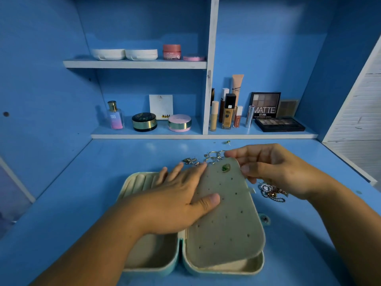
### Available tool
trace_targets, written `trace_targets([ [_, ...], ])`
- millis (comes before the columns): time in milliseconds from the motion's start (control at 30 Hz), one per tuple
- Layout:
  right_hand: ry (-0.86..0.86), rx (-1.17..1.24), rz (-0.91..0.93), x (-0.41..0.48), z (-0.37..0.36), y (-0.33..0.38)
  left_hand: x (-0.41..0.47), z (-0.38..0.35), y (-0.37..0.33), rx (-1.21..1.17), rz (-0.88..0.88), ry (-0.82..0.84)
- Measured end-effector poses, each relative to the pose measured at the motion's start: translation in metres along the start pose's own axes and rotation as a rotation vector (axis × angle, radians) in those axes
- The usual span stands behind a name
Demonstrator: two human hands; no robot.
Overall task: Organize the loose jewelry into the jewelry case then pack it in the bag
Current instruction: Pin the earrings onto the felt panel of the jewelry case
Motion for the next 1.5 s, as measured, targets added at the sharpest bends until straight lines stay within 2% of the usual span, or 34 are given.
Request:
trace_targets([
  [67, 0.024, -0.114, -0.058, -0.002, 0.003, -0.008, 0.004, -0.005, 0.003, 0.062, 0.011, 0.007],
  [133, 0.051, -0.326, -0.094, -0.002, 0.004, -0.014, 0.006, -0.006, 0.005, 0.092, 0.015, 0.000],
  [200, 0.086, -0.541, -0.096, -0.002, 0.002, -0.016, 0.008, -0.007, 0.005, 0.100, 0.014, -0.005],
  [267, 0.105, -0.642, -0.074, -0.002, -0.002, -0.015, 0.010, -0.008, 0.006, 0.117, 0.022, -0.002],
  [367, 0.117, -0.692, -0.065, -0.003, -0.006, -0.016, 0.010, -0.005, 0.002, 0.118, 0.003, -0.027],
  [500, 0.122, -0.753, -0.045, -0.002, -0.005, -0.019, 0.003, 0.009, 0.004, 0.025, -0.089, -0.210],
  [600, -0.095, -0.740, 0.008, 0.007, 0.018, -0.009, 0.001, 0.012, 0.008, -0.020, -0.136, -0.280],
  [700, -0.255, -0.901, -0.028, 0.031, 0.048, -0.006, 0.003, 0.016, 0.011, -0.033, -0.155, -0.296],
  [867, -0.172, -1.070, -0.186, 0.086, 0.068, -0.037, -0.001, 0.017, 0.013, -0.030, -0.174, -0.271],
  [1033, -0.103, -1.106, -0.185, 0.116, 0.060, -0.049, -0.003, 0.017, 0.012, -0.041, -0.178, -0.259],
  [1167, -0.076, -1.249, -0.215, 0.125, 0.054, -0.050, -0.003, 0.017, 0.013, -0.062, -0.192, -0.266],
  [1233, -0.089, -1.243, -0.179, 0.123, 0.050, -0.036, -0.003, 0.017, 0.014, -0.070, -0.191, -0.264],
  [1333, -0.179, -1.021, -0.021, 0.099, 0.039, 0.006, -0.003, 0.016, 0.014, -0.074, -0.193, -0.260],
  [1500, 0.063, -0.822, 0.036, 0.026, -0.021, 0.036, -0.003, 0.019, 0.015, -0.059, -0.195, -0.294],
])
Point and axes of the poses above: each hand's wrist, its own x-axis towards the middle knuckle, its own z-axis out of the back of the hand, y = z × x, the point moved 9 cm from there along x, towards the middle knuckle, and after that the axes turned 5 degrees about z, right-handed, at the moved point
